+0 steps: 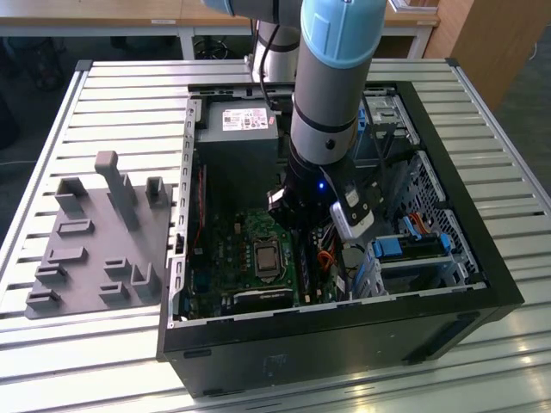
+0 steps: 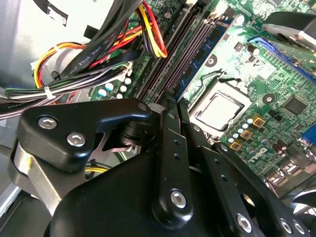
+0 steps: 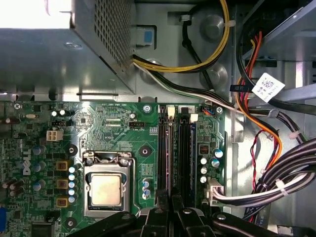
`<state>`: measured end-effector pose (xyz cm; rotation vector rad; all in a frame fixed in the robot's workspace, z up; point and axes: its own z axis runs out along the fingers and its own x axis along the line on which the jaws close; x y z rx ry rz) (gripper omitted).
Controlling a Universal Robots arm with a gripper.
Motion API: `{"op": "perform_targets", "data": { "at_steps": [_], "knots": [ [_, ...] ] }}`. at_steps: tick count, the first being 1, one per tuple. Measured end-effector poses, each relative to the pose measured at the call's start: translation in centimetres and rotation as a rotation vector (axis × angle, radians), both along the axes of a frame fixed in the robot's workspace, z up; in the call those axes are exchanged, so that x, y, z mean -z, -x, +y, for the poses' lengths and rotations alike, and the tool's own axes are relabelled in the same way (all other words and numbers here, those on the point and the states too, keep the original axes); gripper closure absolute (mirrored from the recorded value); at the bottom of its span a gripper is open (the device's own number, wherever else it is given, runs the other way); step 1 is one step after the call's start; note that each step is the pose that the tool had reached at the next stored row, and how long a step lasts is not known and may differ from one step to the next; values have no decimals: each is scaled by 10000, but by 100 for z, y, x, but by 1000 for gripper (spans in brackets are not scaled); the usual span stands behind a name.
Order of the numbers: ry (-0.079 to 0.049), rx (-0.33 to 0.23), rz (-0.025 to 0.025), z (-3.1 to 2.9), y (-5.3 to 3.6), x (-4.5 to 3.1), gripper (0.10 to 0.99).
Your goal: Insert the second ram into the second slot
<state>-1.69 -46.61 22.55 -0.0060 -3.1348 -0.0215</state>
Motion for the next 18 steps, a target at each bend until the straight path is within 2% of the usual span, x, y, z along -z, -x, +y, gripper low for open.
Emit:
{"op": "perform_targets", "data": {
  "at_steps": [18],
  "knots": [
    [-13, -8, 0, 22, -15, 33, 949]
  ]
}}
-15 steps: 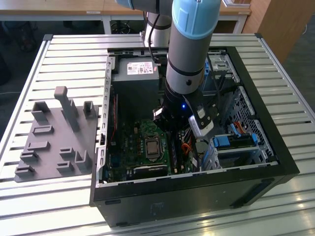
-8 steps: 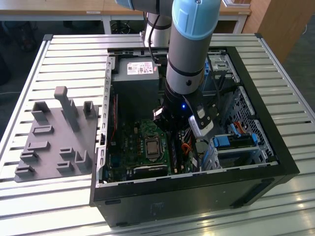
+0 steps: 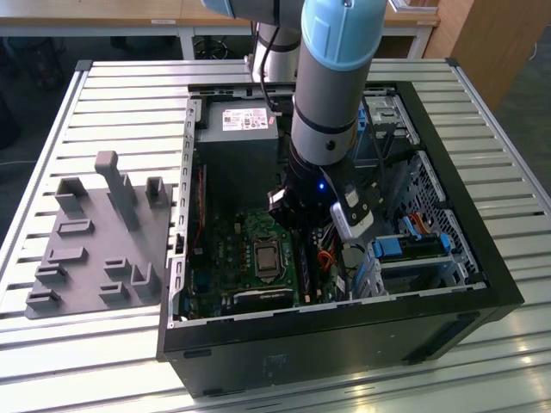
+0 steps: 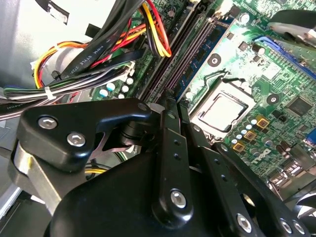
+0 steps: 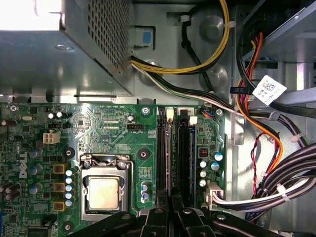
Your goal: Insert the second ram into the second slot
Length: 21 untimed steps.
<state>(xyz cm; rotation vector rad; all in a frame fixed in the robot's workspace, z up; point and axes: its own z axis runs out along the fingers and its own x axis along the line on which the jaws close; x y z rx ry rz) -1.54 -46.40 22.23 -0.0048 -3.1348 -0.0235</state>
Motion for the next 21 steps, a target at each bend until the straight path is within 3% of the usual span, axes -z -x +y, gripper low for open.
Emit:
{"op": "perform_targets", "data": {
  "at_steps": [21],
  "knots": [
    [1, 0, 4, 19, -3, 55, 949]
  ]
}}
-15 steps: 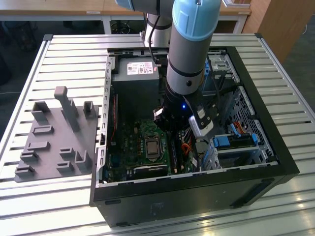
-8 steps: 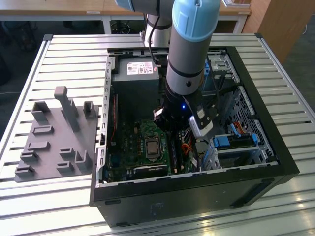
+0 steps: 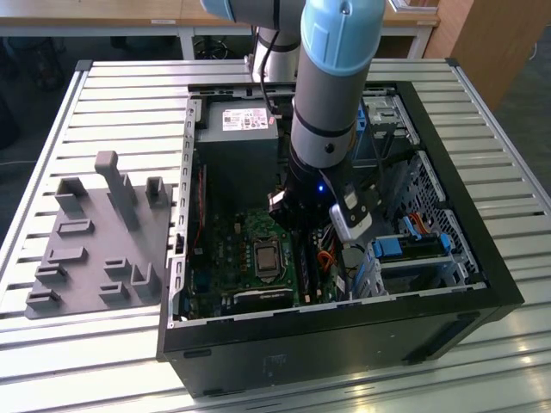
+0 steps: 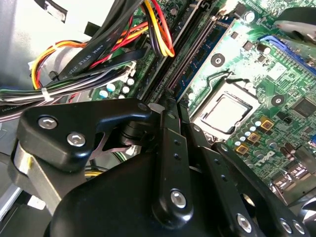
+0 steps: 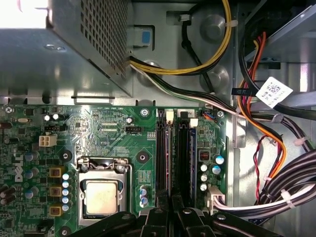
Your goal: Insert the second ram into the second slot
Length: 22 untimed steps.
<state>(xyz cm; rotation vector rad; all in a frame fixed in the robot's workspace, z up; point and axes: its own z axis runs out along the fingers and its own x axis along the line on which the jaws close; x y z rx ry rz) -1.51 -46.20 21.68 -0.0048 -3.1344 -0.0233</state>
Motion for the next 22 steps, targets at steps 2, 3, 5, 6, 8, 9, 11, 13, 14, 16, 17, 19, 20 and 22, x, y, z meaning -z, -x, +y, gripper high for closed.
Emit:
{"op": "perform_targets", "data": {
  "at_steps": [2, 3, 5, 6, 8, 9, 11, 13, 14, 16, 17, 19, 20, 22],
  "knots": [
    [1, 0, 2, 0, 0, 6, 949],
    [1, 0, 4, 0, 0, 9, 949],
    [3, -1, 6, 0, 0, 13, 949],
    [1, -1, 6, 0, 0, 16, 949],
    [1, 0, 6, 0, 0, 22, 949],
    [2, 0, 6, 0, 0, 22, 949],
    [1, -1, 7, 0, 0, 25, 949],
    [1, -1, 6, 0, 0, 25, 949],
    [1, -1, 6, 0, 0, 25, 949],
    [-1, -1, 6, 0, 0, 26, 949],
    [-6, 0, 6, 0, 0, 26, 949],
    [-24, 4, 5, -1, 0, 23, 949],
    [-35, 9, 6, -1, -1, 21, 949],
    [-37, 42, 7, -5, -5, 19, 949]
  ]
}}
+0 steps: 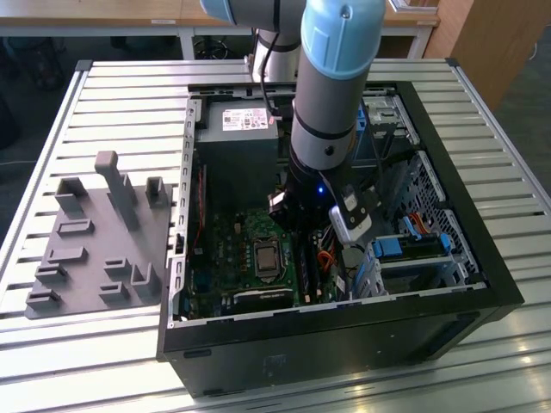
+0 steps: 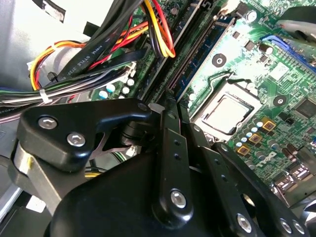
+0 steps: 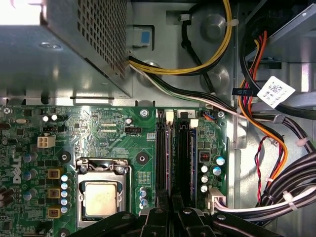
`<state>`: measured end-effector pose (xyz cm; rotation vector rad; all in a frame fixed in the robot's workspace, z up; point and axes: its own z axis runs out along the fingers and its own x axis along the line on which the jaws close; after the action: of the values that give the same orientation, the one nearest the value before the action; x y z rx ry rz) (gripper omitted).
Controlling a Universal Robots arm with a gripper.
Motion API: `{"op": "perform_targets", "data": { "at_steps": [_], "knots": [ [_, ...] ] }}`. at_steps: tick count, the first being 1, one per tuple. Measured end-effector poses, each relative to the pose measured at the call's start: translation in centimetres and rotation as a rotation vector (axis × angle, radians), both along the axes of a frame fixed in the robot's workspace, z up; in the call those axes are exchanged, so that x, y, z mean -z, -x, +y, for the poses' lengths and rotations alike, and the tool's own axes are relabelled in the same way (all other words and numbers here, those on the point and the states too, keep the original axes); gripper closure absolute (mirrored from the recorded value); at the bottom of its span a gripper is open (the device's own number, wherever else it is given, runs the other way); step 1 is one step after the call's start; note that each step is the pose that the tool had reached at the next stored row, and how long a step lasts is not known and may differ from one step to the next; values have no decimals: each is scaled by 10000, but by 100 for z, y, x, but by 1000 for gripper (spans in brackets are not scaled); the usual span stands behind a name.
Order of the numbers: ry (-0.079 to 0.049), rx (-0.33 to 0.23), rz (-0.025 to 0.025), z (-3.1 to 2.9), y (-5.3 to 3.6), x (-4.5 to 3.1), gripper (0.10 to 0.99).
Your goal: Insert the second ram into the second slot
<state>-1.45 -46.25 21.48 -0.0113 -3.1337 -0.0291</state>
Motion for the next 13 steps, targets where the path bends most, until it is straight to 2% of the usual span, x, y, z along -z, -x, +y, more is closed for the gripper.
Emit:
{"op": "perform_targets", "data": {
  "at_steps": [13],
  "knots": [
    [3, 125, 1, -6, -6, 35, 949]
  ]
}}
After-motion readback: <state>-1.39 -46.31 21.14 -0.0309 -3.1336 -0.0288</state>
